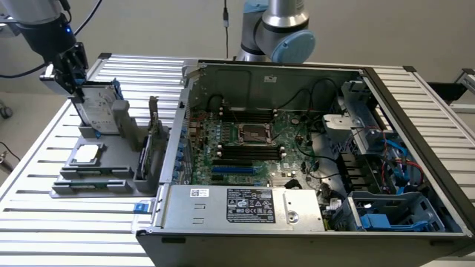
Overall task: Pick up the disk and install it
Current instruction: 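Pick up the disk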
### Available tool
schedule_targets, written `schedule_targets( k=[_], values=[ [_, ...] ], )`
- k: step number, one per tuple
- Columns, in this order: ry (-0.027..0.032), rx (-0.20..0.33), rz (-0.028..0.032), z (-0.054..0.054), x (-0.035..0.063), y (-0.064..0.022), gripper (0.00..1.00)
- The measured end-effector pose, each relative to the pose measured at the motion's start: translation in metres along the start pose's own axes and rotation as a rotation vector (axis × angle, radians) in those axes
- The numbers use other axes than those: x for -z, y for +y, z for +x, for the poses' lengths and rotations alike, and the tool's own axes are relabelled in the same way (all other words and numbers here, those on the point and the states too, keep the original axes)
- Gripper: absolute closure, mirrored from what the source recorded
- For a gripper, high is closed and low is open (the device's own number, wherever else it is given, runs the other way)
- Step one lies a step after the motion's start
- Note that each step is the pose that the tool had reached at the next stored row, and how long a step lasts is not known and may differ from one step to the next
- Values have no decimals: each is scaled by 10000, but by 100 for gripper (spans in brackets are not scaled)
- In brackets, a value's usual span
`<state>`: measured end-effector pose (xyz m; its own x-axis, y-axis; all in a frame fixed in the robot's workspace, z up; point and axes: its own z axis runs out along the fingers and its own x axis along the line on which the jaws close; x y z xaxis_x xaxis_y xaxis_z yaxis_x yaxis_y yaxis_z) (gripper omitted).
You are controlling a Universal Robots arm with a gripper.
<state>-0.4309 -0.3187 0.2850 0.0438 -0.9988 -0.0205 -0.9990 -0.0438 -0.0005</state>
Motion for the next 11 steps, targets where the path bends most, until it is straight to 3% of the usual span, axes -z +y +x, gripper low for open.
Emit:
schedule_targets(
  k=[6, 11],
  values=[
    [33, 0, -1, -1, 0, 0, 51],
    [143, -11, -5, -1, 0, 0, 51]
  ],
)
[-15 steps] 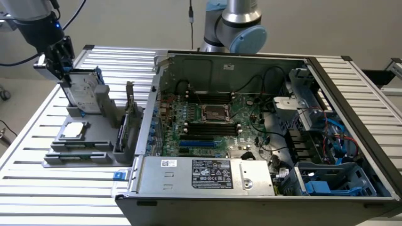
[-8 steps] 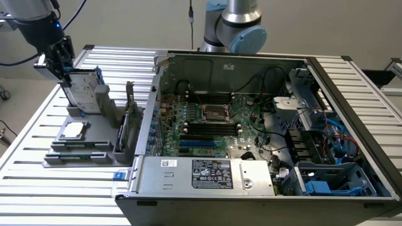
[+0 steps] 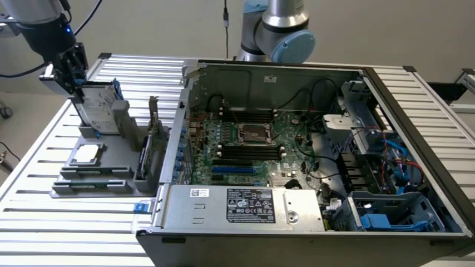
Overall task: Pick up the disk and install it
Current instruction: 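Pick up the disk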
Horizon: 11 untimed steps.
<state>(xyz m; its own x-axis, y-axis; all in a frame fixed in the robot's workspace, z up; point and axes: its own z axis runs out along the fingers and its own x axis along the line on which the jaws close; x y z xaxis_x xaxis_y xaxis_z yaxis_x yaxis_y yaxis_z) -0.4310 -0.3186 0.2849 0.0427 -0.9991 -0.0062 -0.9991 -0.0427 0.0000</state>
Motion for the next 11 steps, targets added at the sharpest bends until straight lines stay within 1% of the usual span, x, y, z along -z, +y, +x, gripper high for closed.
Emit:
schedule_targets(
  k=[2, 9, 10, 11],
  values=[
    [40, -5, -2, 1, 1, 0, 51],
    [102, -15, 0, 0, 0, 1, 51],
    [111, -17, 1, 0, 0, 0, 54],
    [117, -20, 1, 0, 0, 1, 54]
  ],
)
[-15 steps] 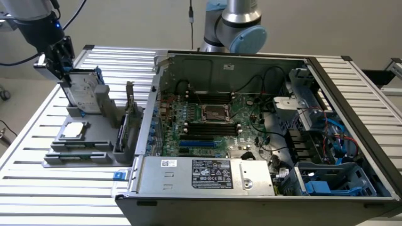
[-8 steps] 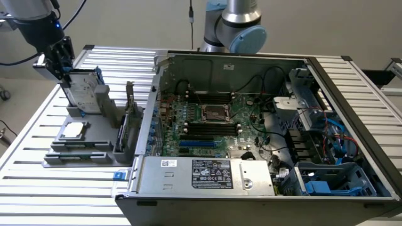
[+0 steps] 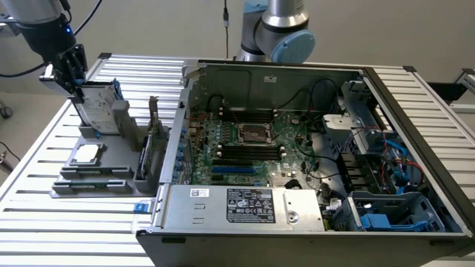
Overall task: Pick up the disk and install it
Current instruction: 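Pick up the disk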
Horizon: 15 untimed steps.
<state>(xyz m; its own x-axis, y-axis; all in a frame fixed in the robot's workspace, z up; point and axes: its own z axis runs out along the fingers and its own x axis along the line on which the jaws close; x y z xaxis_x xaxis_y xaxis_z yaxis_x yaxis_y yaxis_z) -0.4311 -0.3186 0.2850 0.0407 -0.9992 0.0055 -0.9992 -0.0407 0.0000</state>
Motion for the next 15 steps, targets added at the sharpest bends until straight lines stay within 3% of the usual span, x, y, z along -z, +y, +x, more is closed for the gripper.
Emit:
schedule_targets(
  k=[1, 15],
  values=[
    [6, -1, 0, 0, 0, 0, 61],
    [41, -52, -2, 0, 0, 3, 67]
  ],
)
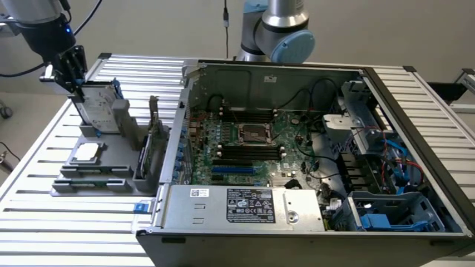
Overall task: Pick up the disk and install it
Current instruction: 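Pick up the disk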
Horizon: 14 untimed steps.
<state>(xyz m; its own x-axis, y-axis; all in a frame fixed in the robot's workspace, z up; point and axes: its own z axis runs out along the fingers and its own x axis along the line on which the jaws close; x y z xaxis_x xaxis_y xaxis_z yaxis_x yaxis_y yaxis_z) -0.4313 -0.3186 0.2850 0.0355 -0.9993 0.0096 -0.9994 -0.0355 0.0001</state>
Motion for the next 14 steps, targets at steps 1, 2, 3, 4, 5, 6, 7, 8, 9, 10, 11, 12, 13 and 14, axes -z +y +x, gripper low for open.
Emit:
schedule_targets(
  k=[1, 2, 3, 4, 5, 6, 7, 8, 9, 10, 11, 12, 13, 14],
  values=[
    [0, -6, 1, 0, 0, 0, 67],
    [1, -15, 1, 0, 0, 0, 67],
    [2, -30, 0, 0, 0, 0, 67],
    [3, -47, -1, 0, 0, 0, 67],
    [3, -64, 0, 0, 0, 0, 67],
    [3, -79, 0, 0, 0, 0, 67],
    [3, -93, 0, 0, 0, 0, 67],
    [3, -108, 1, 0, 0, 0, 67],
    [3, -113, 2, 0, 0, 0, 67],
    [3, -114, 3, 0, 0, 0, 67],
    [3, -114, 4, 0, 0, 0, 67],
    [3, -115, 5, 0, 0, 0, 67],
    [4, -115, 4, 0, 0, 0, 67],
    [3, -115, 5, 0, 0, 0, 67]
  ],
)
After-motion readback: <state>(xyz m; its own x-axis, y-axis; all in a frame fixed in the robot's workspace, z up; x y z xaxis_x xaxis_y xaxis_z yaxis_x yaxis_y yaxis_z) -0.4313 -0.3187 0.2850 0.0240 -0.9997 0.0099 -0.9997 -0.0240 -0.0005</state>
